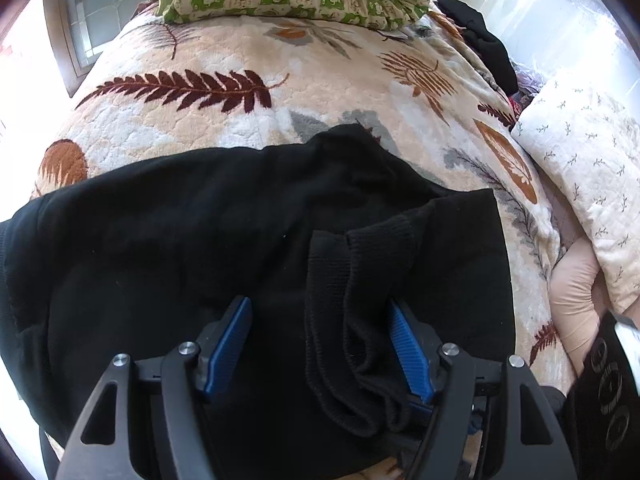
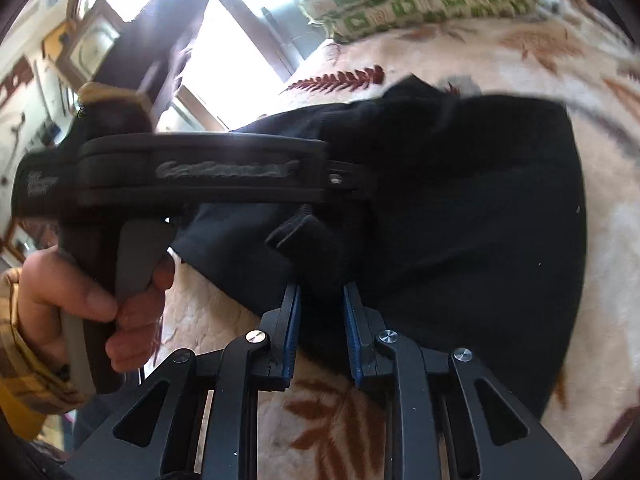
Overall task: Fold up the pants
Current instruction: 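Fold the held hem over the pants with the right gripper while the left gripper holds the pants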
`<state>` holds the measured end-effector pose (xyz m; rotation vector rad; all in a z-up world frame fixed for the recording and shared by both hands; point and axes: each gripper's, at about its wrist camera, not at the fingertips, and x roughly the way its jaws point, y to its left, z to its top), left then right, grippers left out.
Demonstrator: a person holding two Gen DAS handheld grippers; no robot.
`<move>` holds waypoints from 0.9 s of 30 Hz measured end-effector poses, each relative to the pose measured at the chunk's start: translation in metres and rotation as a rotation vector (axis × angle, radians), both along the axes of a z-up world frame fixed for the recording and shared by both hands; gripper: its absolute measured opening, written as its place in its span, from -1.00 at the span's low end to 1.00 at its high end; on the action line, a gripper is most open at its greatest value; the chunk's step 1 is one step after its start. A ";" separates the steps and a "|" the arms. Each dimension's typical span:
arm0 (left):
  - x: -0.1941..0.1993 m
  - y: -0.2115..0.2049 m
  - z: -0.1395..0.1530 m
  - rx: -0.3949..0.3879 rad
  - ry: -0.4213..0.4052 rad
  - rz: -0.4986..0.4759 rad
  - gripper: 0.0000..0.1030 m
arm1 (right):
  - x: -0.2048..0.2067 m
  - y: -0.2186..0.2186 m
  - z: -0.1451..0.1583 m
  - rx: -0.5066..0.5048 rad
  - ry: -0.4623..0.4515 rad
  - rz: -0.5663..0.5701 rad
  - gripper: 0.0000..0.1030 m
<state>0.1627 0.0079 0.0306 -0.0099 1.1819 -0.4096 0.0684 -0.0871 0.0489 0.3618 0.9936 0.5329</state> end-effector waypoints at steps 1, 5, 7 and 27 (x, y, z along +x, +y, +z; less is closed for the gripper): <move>0.000 0.001 0.001 -0.005 0.000 0.002 0.40 | 0.002 -0.004 -0.001 0.021 0.011 -0.007 -0.68; -0.004 0.008 0.017 -0.054 -0.031 0.045 0.36 | -0.002 -0.004 0.012 0.007 0.000 0.020 -0.56; -0.007 0.013 0.031 -0.097 -0.064 0.061 0.36 | -0.009 -0.011 0.024 0.048 -0.023 0.001 -0.51; 0.025 -0.013 0.007 -0.101 0.024 0.070 0.36 | 0.003 0.003 -0.002 0.082 0.005 -0.042 -0.59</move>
